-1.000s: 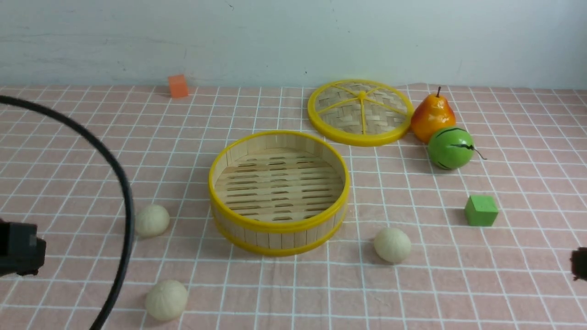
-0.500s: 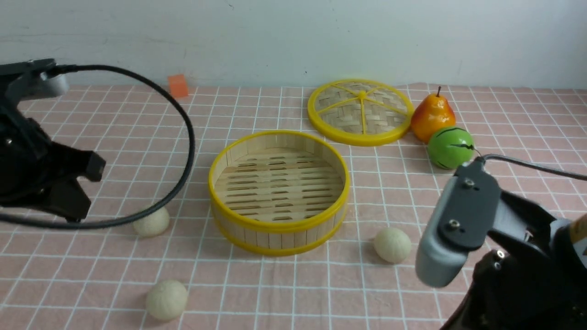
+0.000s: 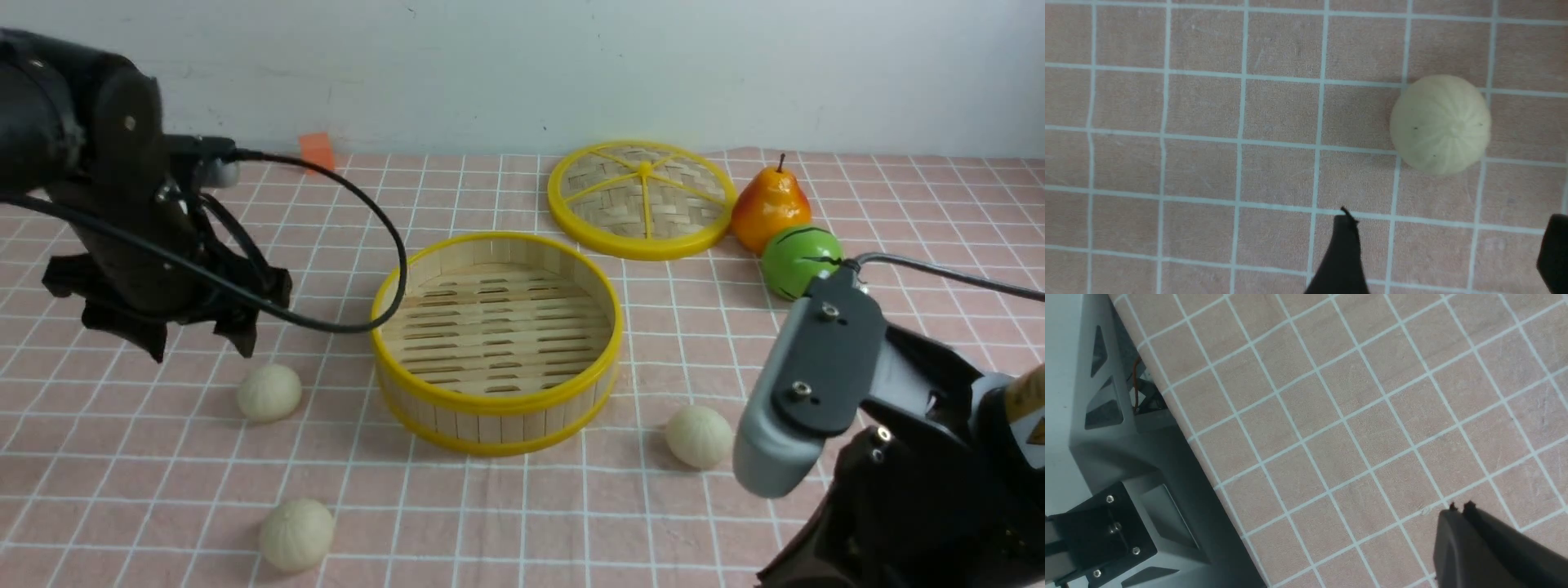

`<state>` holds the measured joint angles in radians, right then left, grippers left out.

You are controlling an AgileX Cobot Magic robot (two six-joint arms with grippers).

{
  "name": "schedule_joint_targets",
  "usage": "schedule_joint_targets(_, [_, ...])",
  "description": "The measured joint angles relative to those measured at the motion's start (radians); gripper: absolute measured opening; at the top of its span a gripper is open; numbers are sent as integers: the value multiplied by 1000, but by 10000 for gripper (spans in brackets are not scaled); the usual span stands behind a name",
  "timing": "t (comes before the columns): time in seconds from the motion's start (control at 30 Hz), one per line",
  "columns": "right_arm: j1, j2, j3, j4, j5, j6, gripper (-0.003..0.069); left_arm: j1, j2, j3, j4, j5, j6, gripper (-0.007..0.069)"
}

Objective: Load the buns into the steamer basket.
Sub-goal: Use the left arm to grab a steamed stuffed bun

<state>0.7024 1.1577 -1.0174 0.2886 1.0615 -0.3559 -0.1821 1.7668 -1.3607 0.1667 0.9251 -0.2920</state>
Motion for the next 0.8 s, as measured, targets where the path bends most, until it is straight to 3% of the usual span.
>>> schedule_joint_targets(0.2, [-17,6,-3,-72,-2,46,10,0,115,0,3,-41,-14,582])
schedule_joint_targets(0.33, [-147,62,-42,-153,-3,157,10,0,181,-3,3,-87,-17,522])
schedule_joint_targets(0.5, [-330,153,-130,-160,7,186,10,0,189,-15,3,-132,-23,500])
schedule_joint_targets(0.67, [-433,235,-177,-148,14,188,10,0,189,-27,3,-158,-32,500])
schedule_joint_targets(0.8, [-449,290,-179,-130,19,188,13,0,198,-27,-2,-173,-40,500])
